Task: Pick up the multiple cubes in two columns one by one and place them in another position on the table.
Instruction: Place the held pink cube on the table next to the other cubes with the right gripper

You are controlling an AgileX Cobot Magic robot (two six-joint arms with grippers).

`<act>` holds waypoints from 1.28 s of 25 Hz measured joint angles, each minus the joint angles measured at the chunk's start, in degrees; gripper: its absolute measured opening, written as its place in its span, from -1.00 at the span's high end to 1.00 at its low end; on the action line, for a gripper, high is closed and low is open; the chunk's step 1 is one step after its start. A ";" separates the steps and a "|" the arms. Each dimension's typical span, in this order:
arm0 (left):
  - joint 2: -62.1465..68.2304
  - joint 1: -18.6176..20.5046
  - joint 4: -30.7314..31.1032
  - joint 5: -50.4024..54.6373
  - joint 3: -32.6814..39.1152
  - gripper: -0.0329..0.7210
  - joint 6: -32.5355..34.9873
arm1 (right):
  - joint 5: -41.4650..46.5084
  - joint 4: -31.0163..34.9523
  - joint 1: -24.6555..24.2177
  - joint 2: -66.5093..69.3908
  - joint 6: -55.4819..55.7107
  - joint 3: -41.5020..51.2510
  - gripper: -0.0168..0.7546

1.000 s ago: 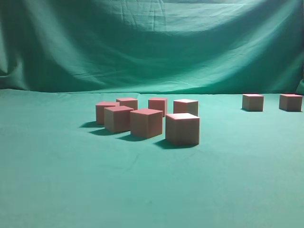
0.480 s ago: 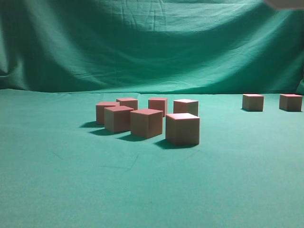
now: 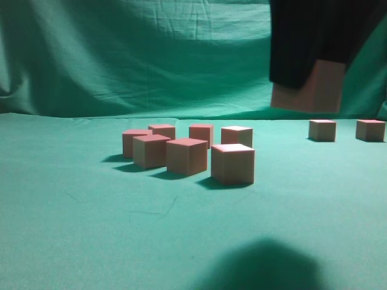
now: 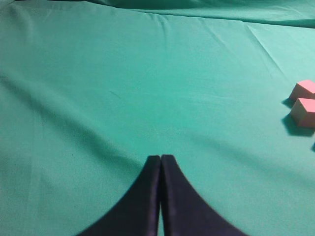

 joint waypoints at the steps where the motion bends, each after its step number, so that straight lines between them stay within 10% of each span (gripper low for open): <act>1: 0.00 0.00 0.00 0.00 0.00 0.91 0.00 | -0.50 -1.23 0.00 0.65 0.71 -0.62 0.28; 32: 0.00 0.00 0.00 0.00 0.00 0.91 0.00 | -9.03 -3.82 4.65 15.97 -7.29 -6.09 0.28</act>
